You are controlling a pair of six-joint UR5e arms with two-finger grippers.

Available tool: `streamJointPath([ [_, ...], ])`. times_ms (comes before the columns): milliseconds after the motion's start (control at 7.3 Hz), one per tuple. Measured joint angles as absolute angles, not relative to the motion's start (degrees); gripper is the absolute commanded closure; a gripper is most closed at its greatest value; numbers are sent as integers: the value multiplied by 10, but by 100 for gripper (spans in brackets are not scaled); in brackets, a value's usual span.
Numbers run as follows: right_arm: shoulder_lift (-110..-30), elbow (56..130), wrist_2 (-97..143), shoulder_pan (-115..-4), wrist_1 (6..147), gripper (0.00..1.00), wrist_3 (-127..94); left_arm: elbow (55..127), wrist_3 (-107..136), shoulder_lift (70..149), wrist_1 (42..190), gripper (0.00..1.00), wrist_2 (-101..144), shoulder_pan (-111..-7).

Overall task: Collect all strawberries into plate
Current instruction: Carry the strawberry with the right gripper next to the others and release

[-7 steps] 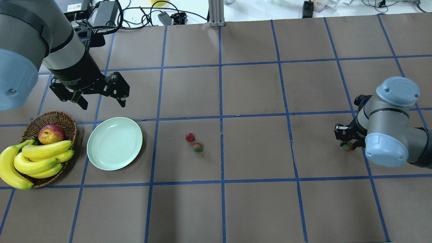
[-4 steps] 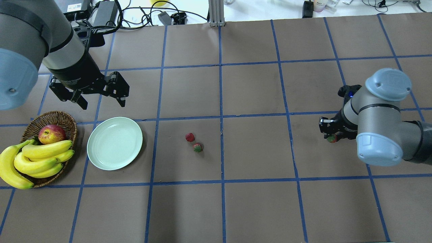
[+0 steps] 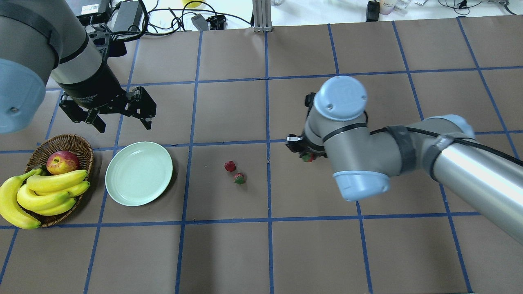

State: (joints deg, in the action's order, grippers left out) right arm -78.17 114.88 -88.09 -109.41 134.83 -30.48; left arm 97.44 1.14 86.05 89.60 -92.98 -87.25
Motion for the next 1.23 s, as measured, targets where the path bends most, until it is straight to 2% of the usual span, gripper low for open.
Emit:
streamJointPath([
  [411,-681,1099,-845,-1170,1425,100,-350,974,11,860,896,0,-931,-872],
  [1096,-639,1078,-845,-1187,1464,100,-293,975,11,860,896,0,-943,-873],
  [1233,-637,1077,-847,-1187,1465,93,-291,975,11,860,896,0,-943,-873],
])
